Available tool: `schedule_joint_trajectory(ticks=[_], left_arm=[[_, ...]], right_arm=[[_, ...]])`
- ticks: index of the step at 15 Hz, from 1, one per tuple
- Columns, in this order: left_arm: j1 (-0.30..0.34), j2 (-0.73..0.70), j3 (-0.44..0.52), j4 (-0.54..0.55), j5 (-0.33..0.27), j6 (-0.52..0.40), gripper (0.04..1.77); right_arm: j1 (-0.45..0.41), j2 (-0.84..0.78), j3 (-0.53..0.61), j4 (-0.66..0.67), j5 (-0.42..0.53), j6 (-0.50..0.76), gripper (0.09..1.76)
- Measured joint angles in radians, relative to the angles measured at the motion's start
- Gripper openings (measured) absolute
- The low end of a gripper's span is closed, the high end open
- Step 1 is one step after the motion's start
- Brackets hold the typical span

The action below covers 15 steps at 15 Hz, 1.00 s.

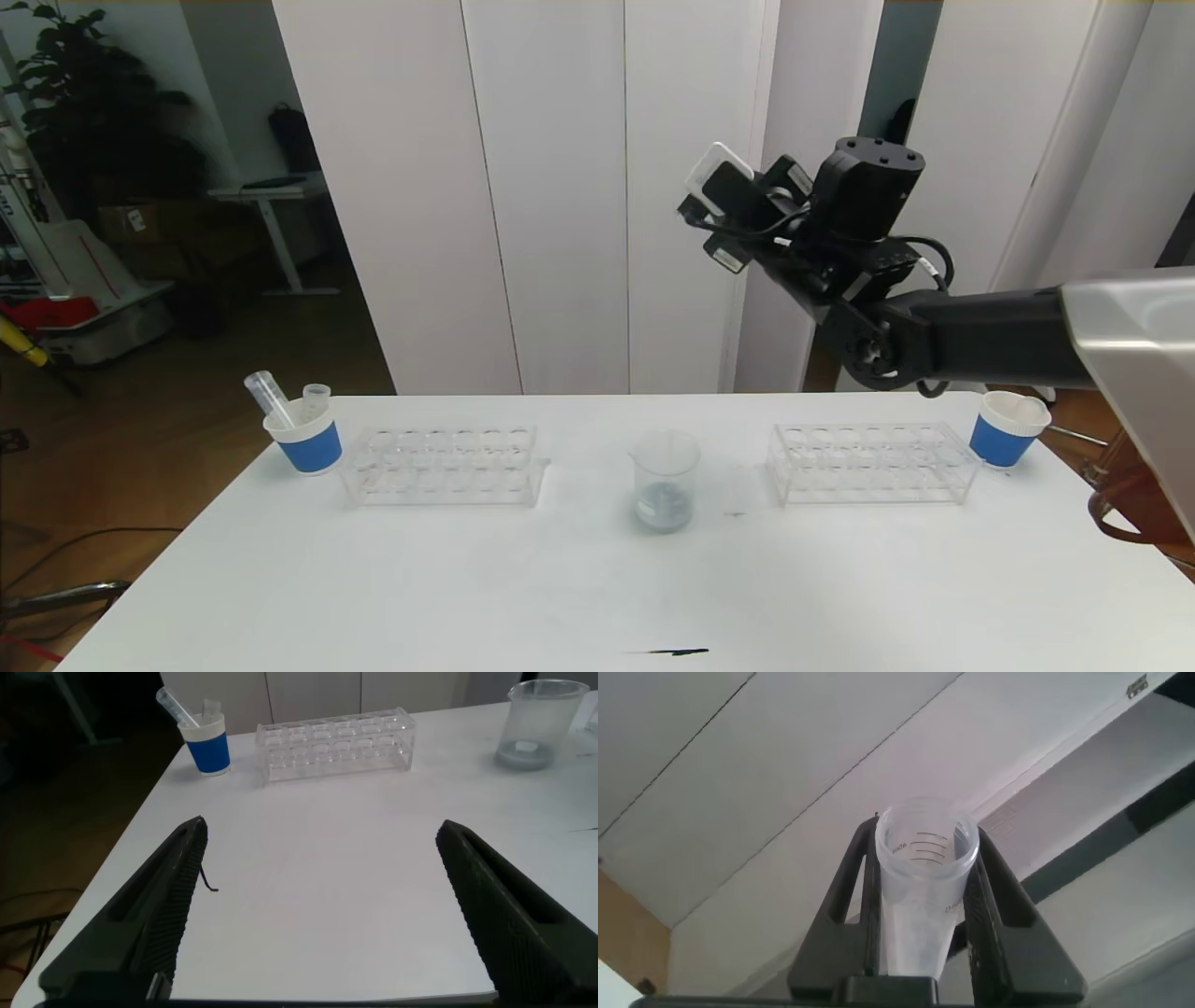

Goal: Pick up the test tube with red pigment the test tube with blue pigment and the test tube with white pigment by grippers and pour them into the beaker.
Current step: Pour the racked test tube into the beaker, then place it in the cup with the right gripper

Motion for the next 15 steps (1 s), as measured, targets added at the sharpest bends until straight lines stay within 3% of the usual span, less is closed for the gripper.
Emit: schedule_joint_trajectory(ticks=[4, 11, 15], left_arm=[[0.000, 0.000, 0.000, 0.000, 0.000, 0.000, 1.75], [0.000, 0.000, 0.000, 0.000, 0.000, 0.000, 1.75], [0.000, 0.000, 0.000, 0.000, 0.000, 0.000, 1.75]], right_arm=[[0.005, -0.009, 0.029, -0.003, -0.182, 0.348, 0.58], [0.012, -0.062, 0.295, -0.005, -0.365, 0.832, 0.58], [0.008, -0.099, 0.410, -0.014, -0.463, 0.943, 0.58]])
